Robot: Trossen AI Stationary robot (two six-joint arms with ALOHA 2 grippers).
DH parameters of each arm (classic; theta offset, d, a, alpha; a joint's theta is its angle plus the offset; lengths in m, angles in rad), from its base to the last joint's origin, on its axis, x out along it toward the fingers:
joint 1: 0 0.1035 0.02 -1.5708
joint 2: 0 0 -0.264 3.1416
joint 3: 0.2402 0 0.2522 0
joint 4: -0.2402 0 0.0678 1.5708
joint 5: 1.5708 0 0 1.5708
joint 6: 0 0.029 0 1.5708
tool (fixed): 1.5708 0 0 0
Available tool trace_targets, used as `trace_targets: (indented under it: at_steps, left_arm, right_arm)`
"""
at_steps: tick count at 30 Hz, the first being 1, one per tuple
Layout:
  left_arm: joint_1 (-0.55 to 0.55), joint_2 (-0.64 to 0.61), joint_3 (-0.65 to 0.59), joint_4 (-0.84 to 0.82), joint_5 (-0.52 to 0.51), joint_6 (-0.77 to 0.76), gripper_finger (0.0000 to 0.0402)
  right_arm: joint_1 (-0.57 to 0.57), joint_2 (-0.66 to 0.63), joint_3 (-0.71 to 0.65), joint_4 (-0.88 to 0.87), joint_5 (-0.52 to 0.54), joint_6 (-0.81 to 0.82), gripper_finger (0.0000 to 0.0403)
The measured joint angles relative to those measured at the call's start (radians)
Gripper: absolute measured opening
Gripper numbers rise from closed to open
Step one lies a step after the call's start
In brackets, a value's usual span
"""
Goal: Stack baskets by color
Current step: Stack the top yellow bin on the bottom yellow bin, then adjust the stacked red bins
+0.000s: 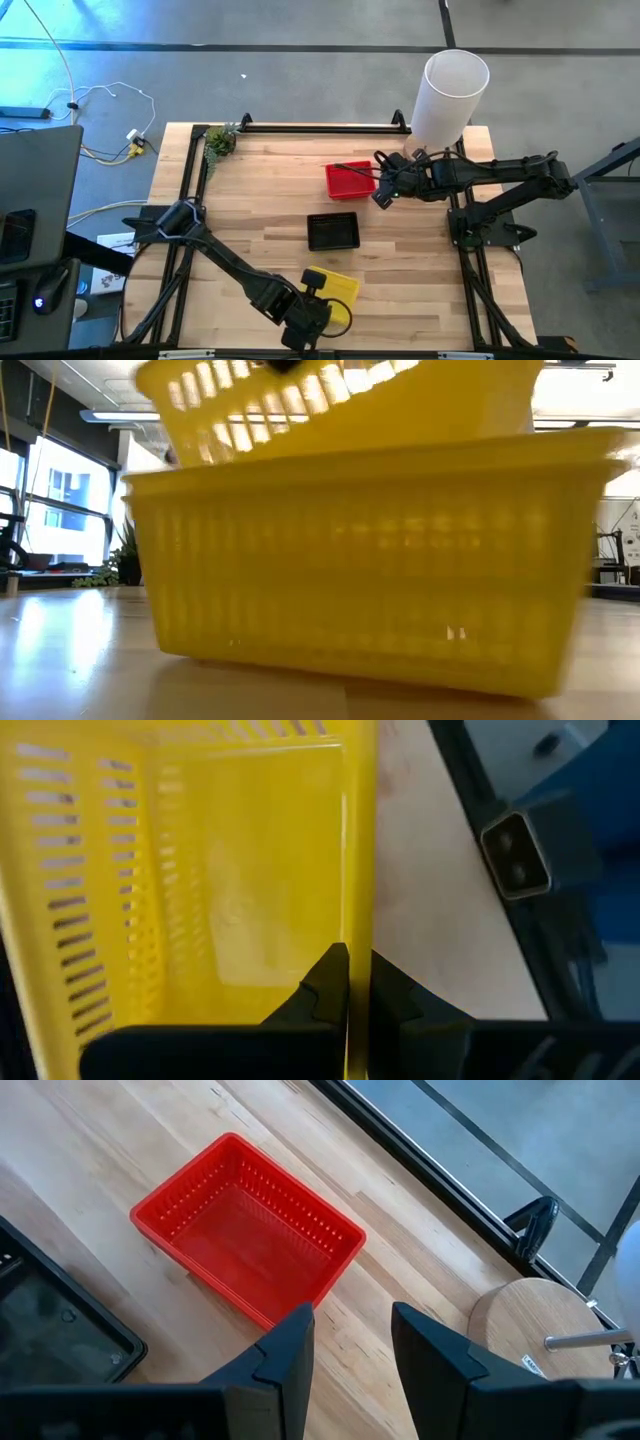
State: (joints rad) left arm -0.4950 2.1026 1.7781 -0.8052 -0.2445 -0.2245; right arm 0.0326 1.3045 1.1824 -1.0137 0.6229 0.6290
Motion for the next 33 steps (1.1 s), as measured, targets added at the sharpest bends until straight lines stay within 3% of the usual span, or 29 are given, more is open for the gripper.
trace_targets:
  at_steps: [14,25,33]
  left_arm:
    - [0.006,0.023,-0.001,-0.024,0.006,0.016,0.0011]
    - [0.006,0.023,-0.001,-0.037,0.001,0.053,0.0077]
    - [0.006,0.012,-0.001,-0.058,0.109,0.052,0.0122]
  right_arm:
    - [0.0,0.0,0.0,-0.003,-0.006,0.001,0.0122]
    - [0.0,0.0,0.0,-0.003,-0.006,0.0,0.0122]
    - [0.0,0.0,0.0,-0.004,-0.018,0.0,0.0122]
